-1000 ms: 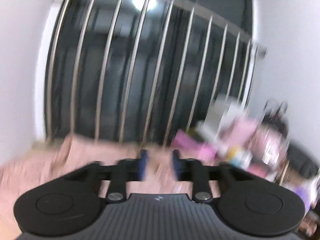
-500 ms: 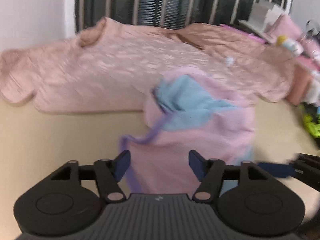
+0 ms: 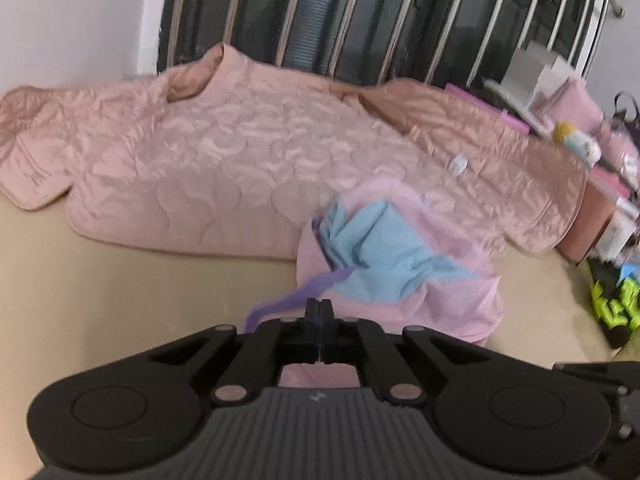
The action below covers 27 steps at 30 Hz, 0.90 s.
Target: Fold clothes
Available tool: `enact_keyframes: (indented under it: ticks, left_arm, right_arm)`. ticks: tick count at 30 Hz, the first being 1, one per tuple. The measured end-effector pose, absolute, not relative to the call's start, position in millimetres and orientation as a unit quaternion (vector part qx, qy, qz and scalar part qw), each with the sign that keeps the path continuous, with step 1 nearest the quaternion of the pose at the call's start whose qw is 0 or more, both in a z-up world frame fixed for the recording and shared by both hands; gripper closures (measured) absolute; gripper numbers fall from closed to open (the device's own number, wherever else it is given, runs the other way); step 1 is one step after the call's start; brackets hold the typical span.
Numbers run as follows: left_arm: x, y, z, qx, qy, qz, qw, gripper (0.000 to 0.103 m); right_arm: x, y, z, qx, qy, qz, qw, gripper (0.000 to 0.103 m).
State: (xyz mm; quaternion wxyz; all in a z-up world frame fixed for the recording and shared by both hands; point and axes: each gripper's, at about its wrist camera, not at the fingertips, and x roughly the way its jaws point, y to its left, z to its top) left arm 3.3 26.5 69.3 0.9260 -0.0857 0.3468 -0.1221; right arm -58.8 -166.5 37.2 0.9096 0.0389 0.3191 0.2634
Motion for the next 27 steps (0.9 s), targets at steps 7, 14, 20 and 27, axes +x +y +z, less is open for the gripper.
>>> enact_keyframes:
  ticks: [7,14,20,27]
  left_arm:
    - [-36,17,115,-0.078,0.280,-0.182,0.939,0.064]
    - [-98,-36,108,0.029,0.221,-0.226,0.948,0.022]
    - [-90,-63,87,0.044,0.240,-0.169,0.955,0.037]
    - [-72,4,76,-0.092,0.286,-0.137,0.944,0.101]
  right_arm:
    - [-70,-191,111,0.096,0.200,0.266,0.938,0.103]
    - [-71,-202,169,0.099,0.135,0.291,0.942,0.103]
    - [-98,-210,192,0.090,0.098,0.309,0.942,0.103]
    - [-92,-230,177,0.015,0.151,0.265,0.952,0.095]
